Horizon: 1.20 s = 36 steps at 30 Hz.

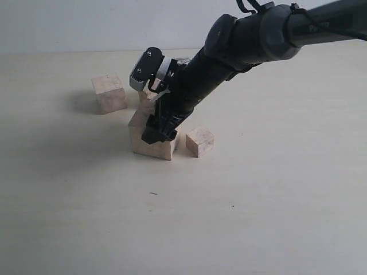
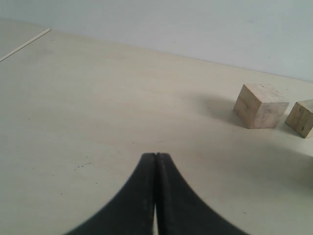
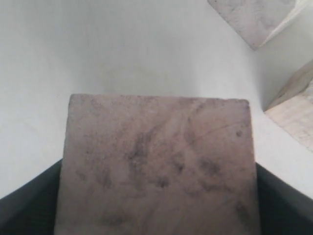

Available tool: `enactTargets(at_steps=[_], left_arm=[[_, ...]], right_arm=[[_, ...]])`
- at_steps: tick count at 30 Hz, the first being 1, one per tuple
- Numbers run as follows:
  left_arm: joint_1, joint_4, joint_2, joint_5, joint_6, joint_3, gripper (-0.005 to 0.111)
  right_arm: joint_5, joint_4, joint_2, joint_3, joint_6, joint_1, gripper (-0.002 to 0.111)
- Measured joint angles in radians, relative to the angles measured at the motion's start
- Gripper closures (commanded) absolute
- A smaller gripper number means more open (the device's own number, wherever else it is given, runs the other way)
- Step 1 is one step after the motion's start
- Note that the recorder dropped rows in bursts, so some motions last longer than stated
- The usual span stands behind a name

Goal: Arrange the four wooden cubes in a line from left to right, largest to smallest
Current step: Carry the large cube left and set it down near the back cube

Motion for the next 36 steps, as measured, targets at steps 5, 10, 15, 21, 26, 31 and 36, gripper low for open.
enactTargets(at_steps=[5, 10, 15, 21, 26, 31, 36], left_arm=[[0.000, 0.000, 0.000, 0.000, 0.000, 0.000, 0.107], [0.000, 0.000, 0.000, 0.000, 0.000, 0.000, 0.107], [0.000, 0.000, 0.000, 0.000, 0.000, 0.000, 0.107], [0.000, 0.000, 0.000, 0.000, 0.000, 0.000, 0.107], [0.000, 0.000, 0.000, 0.000, 0.000, 0.000, 0.107], [0.000, 0.000, 0.000, 0.000, 0.000, 0.000, 0.107], [0.000, 0.000, 0.000, 0.000, 0.000, 0.000, 0.107]], right_arm=[[0.042, 0.002, -0.033, 0.000, 0.002, 0.000, 0.108], [0.068, 0.004, -0.067, -0.037, 0.000, 0.000, 0.108], [0.120, 0.021, -0.067, -0.132, -0.031, 0.000, 0.108], [0.243, 0.078, -0.053, -0.210, -0.189, 0.000, 0.108], [0.231, 0.083, -0.015, -0.212, -0.211, 0.031, 0.108], [0.170, 0.006, 0.027, -0.212, -0.205, 0.095, 0.108], [0.152, -0.063, 0.054, -0.212, -0.147, 0.113, 0.108]])
